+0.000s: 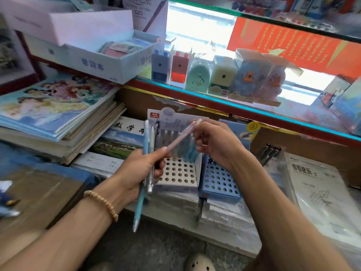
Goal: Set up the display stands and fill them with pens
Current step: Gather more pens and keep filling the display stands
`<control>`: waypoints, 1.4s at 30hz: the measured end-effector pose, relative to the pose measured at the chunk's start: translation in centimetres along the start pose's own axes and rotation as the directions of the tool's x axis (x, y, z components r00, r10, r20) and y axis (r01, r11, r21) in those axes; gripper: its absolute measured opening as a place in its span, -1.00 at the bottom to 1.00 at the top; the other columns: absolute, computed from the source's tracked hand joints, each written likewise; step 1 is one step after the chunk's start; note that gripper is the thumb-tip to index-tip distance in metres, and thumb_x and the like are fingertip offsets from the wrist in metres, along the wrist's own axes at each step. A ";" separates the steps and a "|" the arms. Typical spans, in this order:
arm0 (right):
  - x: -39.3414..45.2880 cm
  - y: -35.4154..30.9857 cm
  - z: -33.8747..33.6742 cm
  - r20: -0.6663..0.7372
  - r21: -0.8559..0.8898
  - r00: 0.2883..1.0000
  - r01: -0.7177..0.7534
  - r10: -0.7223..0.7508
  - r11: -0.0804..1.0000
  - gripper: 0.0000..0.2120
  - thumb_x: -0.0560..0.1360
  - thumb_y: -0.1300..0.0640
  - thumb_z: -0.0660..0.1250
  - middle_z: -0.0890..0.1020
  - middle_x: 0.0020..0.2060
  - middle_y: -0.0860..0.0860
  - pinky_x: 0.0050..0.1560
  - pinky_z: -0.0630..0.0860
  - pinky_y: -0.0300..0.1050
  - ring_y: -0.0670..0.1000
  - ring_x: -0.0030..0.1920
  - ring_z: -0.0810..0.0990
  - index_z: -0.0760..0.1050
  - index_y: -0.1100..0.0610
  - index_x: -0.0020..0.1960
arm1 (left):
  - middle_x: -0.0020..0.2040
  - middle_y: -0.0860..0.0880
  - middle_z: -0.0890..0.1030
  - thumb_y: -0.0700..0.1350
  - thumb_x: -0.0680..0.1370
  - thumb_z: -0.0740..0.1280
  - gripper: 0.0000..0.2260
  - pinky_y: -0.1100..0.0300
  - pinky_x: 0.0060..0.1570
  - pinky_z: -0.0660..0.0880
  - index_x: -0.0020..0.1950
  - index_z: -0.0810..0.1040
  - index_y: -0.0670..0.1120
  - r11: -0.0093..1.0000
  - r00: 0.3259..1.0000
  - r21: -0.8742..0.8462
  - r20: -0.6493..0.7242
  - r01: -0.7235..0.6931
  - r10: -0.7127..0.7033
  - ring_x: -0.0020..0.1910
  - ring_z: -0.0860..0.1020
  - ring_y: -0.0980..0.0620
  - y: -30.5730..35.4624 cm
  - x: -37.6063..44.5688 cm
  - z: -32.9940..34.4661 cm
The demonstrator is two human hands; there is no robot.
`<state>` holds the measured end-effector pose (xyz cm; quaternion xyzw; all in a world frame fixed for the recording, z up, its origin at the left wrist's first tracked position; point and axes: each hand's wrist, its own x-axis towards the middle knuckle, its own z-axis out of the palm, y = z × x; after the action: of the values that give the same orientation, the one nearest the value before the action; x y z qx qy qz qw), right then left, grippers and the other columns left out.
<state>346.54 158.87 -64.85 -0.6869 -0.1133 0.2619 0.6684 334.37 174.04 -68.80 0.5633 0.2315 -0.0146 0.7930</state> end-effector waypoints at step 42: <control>4.9 4.4 5.5 0.086 -0.837 0.890 0.309 -0.448 0.453 -0.83 0.58 0.20 0.34 0.68 -0.06 -0.04 -0.04 0.56 -0.23 -0.20 -0.17 0.56 0.64 0.11 0.12 | -0.24 -0.05 0.51 -0.16 0.56 0.39 -0.93 0.32 -0.41 0.43 -0.02 0.56 -0.15 0.977 0.964 0.179 -0.216 -0.118 0.156 -0.34 0.47 0.10 2.2 -0.8 -3.3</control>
<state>347.00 165.69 -70.04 -0.8936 -0.3241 -0.0309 0.3091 333.12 177.57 -67.42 0.6394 0.2794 0.0865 0.7110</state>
